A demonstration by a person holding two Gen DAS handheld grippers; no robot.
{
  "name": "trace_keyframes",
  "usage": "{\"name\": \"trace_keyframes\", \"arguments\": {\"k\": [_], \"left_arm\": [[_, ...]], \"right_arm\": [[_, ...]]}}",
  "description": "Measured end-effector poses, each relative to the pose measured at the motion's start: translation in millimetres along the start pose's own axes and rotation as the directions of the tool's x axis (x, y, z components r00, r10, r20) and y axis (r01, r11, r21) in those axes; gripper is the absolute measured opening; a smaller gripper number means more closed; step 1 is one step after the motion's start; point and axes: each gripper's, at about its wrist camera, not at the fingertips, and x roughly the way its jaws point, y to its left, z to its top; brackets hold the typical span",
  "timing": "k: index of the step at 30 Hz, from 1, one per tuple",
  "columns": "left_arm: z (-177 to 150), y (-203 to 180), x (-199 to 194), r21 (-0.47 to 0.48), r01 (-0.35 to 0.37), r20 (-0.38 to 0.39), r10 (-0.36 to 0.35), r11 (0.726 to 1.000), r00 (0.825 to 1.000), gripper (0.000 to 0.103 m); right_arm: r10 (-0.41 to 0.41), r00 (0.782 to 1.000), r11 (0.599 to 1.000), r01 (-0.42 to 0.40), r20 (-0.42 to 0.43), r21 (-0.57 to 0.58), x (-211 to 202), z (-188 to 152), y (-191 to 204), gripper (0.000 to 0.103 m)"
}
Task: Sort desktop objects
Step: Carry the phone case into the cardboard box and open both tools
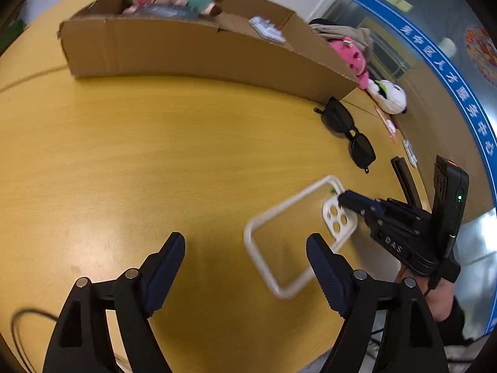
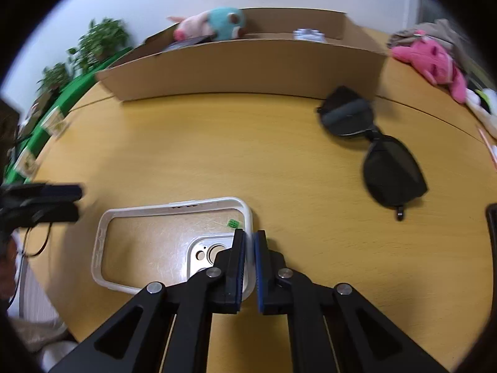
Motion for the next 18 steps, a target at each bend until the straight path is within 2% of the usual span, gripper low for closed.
{"name": "trace_keyframes", "arguments": {"k": [1,2,3,4,5,8,10,12,18], "left_arm": [[0.3,-1.6,7.5,-0.018,-0.001,-0.021,0.001,1.000,1.000,0.081],[0.4,-3.6,14.3,-0.017,-0.009,-0.034,0.008,1.000,0.999,0.073],[-0.1,-7.2,17.6,-0.001,-0.023,-0.020,0.023,1.000,1.000,0.072],[1.0,-11.2,20.6,0.016,-0.047,-0.016,0.047,0.999,0.999,0.056],[3.5,-13.4,23.7,0.020,-0.050,-0.012,0.051,0.999,0.999,0.050],[11.1,-9.7,28.0,0.016,-0.109,0.008,0.109,0.994,0.994,0.019],[14.2,-0.6,28.5,-0.024,-0.087,0.003,0.087,0.996,0.996,0.008],[15.3,4.8,27.6,-0.043,-0.051,0.004,0.051,0.998,0.999,0.008],[27.0,-3.2,9.5,-0.026,-0.036,0.073,0.038,0.999,0.997,0.007]], "right_arm": [[-0.013,1.000,1.000,0.013,0.006,0.013,1.4,0.4,-1.6,0.005],[-0.017,1.000,1.000,0.016,0.014,0.020,1.4,0.4,-2.7,0.005],[-0.020,1.000,0.999,0.020,0.019,0.027,2.0,1.1,-1.5,0.005],[-0.016,1.000,1.000,0.015,0.022,0.026,2.1,2.4,-2.3,0.005],[-0.010,1.000,1.000,0.009,0.028,0.025,1.1,1.9,-1.4,0.005],[-0.013,0.999,1.000,0.013,0.031,-0.003,2.3,3.4,5.9,0.006],[-0.007,0.999,1.000,0.007,0.037,0.006,1.9,3.5,3.4,0.006],[0.005,0.998,0.999,-0.007,0.061,0.031,-2.0,5.2,-0.7,0.006],[0.004,0.989,0.999,-0.009,0.151,0.033,-20.3,16.4,0.0,0.005]]}}
